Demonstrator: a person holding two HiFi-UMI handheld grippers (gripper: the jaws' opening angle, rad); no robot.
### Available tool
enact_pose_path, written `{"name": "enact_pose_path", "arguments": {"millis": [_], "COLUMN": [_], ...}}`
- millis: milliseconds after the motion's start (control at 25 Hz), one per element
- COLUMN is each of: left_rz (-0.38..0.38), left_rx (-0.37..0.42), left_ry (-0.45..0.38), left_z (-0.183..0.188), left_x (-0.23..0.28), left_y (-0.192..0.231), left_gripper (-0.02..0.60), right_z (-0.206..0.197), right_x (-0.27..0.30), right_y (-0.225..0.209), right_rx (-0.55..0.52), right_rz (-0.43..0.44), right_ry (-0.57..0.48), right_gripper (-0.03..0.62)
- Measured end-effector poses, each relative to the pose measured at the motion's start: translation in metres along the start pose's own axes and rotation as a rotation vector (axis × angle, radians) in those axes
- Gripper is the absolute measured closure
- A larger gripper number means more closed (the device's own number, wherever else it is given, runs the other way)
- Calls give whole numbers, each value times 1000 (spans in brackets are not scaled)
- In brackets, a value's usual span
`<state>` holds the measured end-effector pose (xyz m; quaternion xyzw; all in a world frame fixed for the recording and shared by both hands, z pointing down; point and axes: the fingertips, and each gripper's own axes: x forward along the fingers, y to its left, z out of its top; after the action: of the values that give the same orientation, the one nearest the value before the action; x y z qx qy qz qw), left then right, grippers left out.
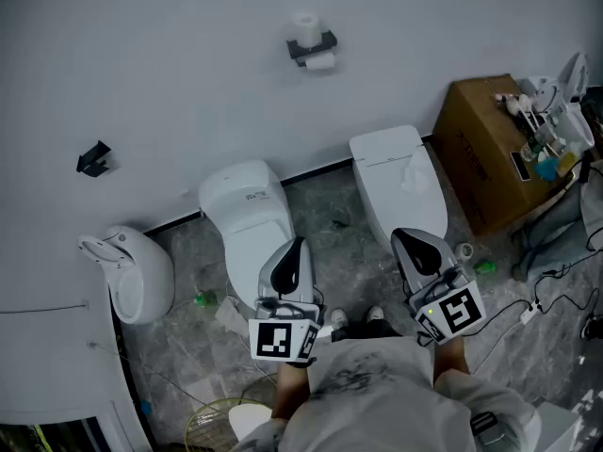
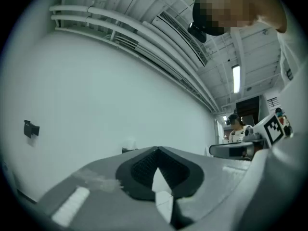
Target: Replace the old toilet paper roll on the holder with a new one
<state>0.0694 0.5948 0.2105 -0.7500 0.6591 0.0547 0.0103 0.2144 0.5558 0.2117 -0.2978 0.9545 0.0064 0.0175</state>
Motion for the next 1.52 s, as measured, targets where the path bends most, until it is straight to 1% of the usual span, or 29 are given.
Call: {"name": "enact_pose_path", "arguments": {"millis": [120,320,480,640,840,920,1040,1200,1520], "left_rz": [-9,-33,-16,2,-8,-13,-23,-39,-81], "left_rx": [1,-16,0,7,44,52,42,25,10], "left_ry": [14,28,35,45,64,68,71,75,71], "left_z": [2,-3,-8,-10,-12,-15,-21,-26,-24], "left_x": [-1,3,5,12,28,37,54,80,135], "left_y": [-7,-33,-49,-54,-57,-53,-39,-12,46], "left_gripper": [580,580,580,580,580,580,580,580,580], "right_z": [5,5,4,4,2,0,-7,-12,-9], "right_x": [-4,-16,-23,-23,-13,-4,15,50,128], "right_y": [0,-10,-19,-32,-45,-49,-57,-65,-81], "right_rx": [10,-10,-40,-42,-44,-40,-46,-57,-66], "right_rz": [-17,-21,0,4,0,-3,-13,-23,-61], "right_ry": [-20,-10,-4,0,0,8,14,35,47], "right_gripper": [595,594,594,594,594,594,594,594,594]}}
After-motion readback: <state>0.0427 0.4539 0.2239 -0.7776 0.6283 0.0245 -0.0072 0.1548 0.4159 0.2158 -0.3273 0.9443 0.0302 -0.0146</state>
